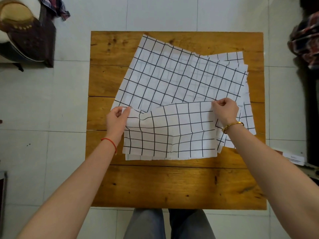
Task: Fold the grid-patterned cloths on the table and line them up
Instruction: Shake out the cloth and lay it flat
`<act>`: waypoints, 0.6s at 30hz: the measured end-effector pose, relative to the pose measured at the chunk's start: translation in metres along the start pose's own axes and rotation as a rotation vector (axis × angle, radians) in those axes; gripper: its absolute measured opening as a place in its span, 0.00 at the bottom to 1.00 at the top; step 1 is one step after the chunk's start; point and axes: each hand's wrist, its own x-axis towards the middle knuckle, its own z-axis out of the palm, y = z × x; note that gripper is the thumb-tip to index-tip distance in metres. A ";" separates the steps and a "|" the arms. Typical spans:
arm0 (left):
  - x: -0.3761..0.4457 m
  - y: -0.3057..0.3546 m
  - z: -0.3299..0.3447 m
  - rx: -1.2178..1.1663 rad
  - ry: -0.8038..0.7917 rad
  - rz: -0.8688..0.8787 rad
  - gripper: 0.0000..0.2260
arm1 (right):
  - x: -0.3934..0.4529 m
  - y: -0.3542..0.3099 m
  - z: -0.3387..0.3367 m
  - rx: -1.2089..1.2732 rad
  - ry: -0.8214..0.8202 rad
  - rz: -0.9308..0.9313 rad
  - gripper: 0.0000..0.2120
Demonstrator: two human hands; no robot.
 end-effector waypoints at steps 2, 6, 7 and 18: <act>-0.002 0.003 0.000 -0.033 0.065 -0.009 0.04 | 0.000 0.000 -0.003 0.033 0.051 -0.011 0.05; -0.001 0.007 0.000 -0.040 0.136 0.046 0.11 | -0.001 0.001 -0.007 0.047 0.075 -0.060 0.07; 0.001 0.008 0.001 -0.042 0.132 0.064 0.11 | -0.001 0.001 -0.006 0.052 0.075 -0.069 0.08; 0.001 -0.001 0.009 0.537 0.022 0.541 0.18 | -0.032 -0.017 0.026 -0.216 0.107 -0.561 0.11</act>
